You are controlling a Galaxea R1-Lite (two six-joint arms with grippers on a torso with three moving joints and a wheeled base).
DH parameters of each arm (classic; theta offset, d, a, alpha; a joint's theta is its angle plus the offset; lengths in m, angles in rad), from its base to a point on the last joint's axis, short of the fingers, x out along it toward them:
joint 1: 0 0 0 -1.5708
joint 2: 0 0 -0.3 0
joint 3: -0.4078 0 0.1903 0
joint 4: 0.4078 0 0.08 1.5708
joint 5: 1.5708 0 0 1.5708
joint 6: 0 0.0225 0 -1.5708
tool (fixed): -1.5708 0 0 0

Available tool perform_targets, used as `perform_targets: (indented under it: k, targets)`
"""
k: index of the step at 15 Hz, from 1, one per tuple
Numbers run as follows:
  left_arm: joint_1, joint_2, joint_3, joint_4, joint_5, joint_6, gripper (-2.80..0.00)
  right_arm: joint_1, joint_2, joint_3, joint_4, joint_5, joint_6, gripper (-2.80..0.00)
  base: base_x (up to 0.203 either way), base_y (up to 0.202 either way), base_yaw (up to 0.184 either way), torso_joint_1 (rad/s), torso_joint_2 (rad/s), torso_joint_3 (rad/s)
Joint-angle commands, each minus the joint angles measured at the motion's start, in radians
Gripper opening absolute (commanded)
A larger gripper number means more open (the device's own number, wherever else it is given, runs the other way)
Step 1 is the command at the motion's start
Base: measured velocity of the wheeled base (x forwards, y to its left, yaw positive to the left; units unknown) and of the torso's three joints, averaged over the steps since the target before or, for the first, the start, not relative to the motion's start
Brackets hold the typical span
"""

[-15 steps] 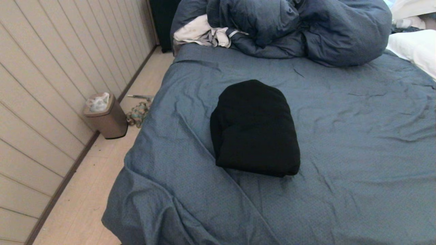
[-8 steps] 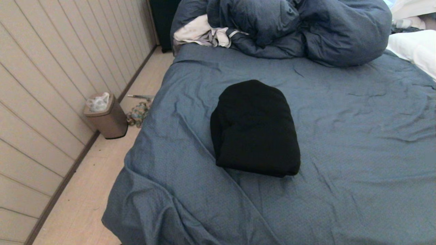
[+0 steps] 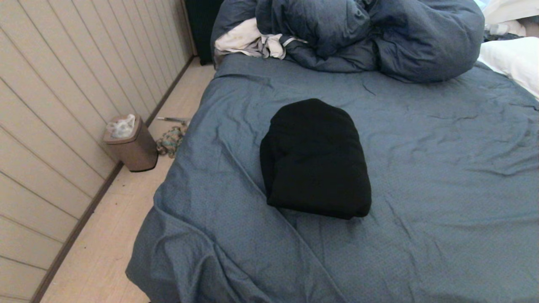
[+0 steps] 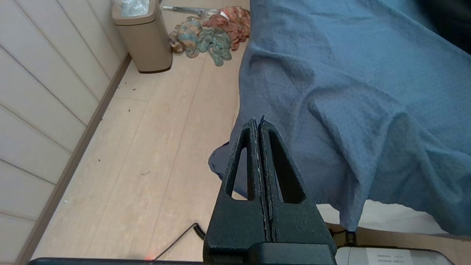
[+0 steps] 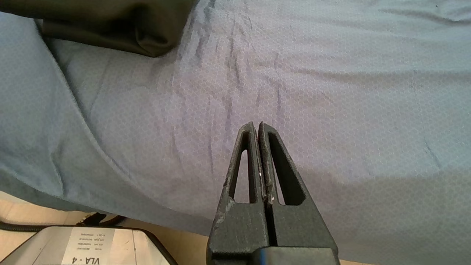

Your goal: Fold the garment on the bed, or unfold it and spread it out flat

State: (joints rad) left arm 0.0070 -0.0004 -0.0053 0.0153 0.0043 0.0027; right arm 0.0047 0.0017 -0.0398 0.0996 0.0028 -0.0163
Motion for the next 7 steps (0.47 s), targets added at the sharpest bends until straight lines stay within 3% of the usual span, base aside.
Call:
perform_targets:
  k: [1, 7]
  targets:
    - [0.001, 0.002, -0.001, 0.002, 0.0, 0.0, -2.8, 0.0, 0.004, 0.0, 0.003, 0.0, -0.001, -2.8, 0.0, 0.0, 0.0, 0.0, 0.0, 0.0]
    - [0.001, 0.002, -0.001, 0.002, 0.0, 0.0, -2.8, 0.0, 0.001, -0.002, 0.003, 0.0, -0.003, -2.8, 0.0, 0.0, 0.0, 0.0, 0.0, 0.0]
